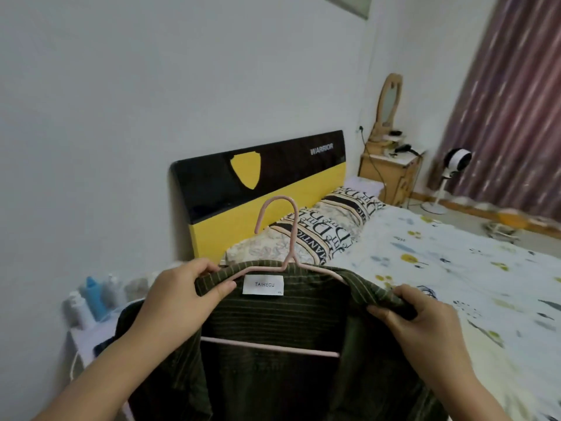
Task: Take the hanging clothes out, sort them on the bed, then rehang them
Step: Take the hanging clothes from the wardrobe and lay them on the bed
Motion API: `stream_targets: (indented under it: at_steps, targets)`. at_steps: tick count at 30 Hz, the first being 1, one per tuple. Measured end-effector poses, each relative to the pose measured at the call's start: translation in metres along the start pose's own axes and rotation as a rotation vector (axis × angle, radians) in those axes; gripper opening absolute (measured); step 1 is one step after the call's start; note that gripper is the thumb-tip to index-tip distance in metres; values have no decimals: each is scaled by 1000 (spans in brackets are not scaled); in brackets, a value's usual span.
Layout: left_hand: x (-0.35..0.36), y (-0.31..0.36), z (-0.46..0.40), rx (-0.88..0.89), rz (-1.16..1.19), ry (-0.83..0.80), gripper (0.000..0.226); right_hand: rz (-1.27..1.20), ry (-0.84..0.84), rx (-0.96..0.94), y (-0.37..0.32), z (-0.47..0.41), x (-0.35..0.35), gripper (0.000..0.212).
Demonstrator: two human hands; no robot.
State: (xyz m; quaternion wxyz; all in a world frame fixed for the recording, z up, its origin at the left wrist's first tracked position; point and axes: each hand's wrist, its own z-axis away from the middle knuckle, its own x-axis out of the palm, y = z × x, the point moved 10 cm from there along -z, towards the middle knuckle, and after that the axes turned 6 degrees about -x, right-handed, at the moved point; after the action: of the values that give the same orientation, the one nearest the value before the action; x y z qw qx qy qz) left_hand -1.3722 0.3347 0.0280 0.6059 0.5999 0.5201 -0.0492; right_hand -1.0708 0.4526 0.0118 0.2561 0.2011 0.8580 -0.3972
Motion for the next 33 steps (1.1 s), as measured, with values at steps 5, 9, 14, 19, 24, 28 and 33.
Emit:
stream_targets:
  at_steps: [5,9,14,19,24,28,33]
  targets:
    - [87,61,-12,94,11,-108,14,60,67,147,79,12,-58,30]
    - [154,102,-20,160,1,-255,13,100,91,267,129,27,-92,30]
    - [221,140,-39,247,24,-395,17,181,140,389,172,31,-120,30]
    - [280,178,-76,337,72,-512,14,261,208,475,204,15,-136,32]
    - [341,220,-106,433,84,-617,14,285,262,600,241,-3,-150,27]
    - [379,255,-114,526,127,-694,12,319,297,674,269,-14,-168,22]
    - [425,290,-126,562,277,-816,6,358,327,714,311,-37,-191,21]
